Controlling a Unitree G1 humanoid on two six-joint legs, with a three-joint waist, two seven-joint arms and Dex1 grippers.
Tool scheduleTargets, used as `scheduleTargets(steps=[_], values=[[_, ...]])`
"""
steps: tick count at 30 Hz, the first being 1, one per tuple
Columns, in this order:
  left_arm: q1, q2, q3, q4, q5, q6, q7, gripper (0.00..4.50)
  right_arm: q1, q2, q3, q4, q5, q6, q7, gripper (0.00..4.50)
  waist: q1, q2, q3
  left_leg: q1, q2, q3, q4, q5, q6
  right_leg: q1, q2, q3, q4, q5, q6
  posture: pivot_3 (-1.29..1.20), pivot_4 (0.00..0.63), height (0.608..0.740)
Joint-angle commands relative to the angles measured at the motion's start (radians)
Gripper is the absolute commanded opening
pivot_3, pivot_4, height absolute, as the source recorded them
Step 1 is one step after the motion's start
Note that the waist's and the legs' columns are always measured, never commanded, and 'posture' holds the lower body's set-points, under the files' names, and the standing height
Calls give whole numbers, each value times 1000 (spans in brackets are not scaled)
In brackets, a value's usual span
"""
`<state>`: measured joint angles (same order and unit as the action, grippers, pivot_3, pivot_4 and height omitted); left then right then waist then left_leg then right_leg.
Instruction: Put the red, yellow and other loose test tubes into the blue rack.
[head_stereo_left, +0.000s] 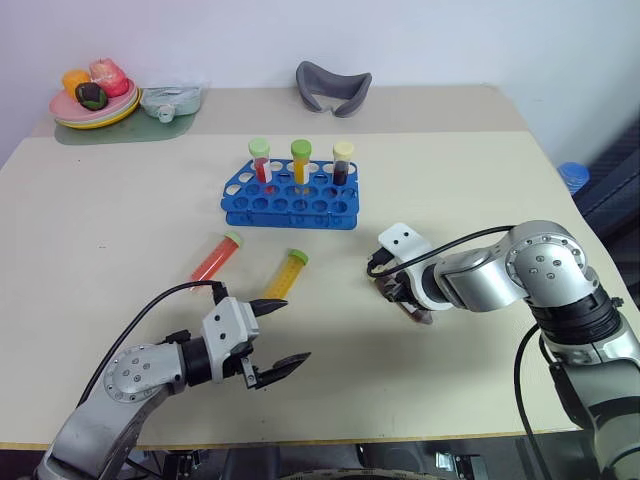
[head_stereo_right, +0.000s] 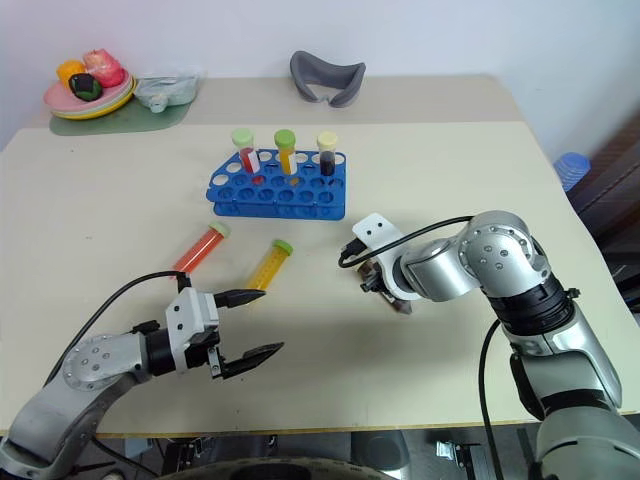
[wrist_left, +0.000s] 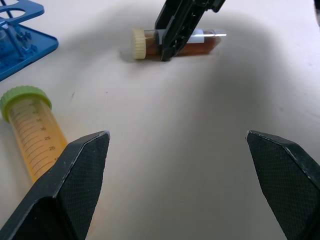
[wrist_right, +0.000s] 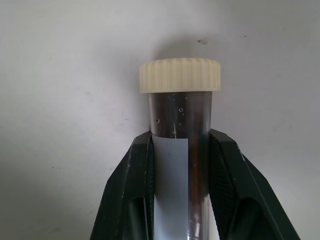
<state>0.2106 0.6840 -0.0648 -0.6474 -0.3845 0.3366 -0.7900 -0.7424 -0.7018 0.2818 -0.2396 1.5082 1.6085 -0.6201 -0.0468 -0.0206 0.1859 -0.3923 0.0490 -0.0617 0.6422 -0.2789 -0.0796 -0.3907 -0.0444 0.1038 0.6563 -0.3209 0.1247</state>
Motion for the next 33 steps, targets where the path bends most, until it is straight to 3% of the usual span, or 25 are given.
scheduleTargets(steps=[1,7,14,17,22,33], values=[[14,-9,16,-7,0,-28,2,4500,-29,26,-34,-51,-65,-12,36,956,-1,0,0,0,0,0,0,0,0,0,0,0,0,0,0,0,150,740],[18,-72,76,12,-17,-34,67,4500,-4,84,-119,-239,-397,-477,423,956,3,4,3,-7,0,-1,0,0,0,-8,0,-1,2,0,1,0,150,740],[-88,-209,89,70,28,-37,217,4500,45,316,-40,-23,-906,-1049,580,956,3,4,3,-12,-1,-1,5,0,1,-10,-1,-2,4,2,3,0,150,740],[-113,-233,85,80,52,-43,249,4500,64,393,-28,63,-1043,-1209,617,956,1,4,2,-12,-1,-1,5,0,0,-12,-1,-2,7,2,3,0,150,740],[-173,-272,74,62,65,3,315,4500,96,497,-55,215,-1162,-1403,685,956,1,4,3,-13,-1,-1,5,0,0,-14,-1,-2,9,2,3,0,150,740],[-176,-282,86,31,45,42,342,4500,93,626,-118,421,-1287,-1594,750,956,0,5,3,-12,-1,-1,5,1,-1,-14,-1,-2,10,2,3,0,150,740]])
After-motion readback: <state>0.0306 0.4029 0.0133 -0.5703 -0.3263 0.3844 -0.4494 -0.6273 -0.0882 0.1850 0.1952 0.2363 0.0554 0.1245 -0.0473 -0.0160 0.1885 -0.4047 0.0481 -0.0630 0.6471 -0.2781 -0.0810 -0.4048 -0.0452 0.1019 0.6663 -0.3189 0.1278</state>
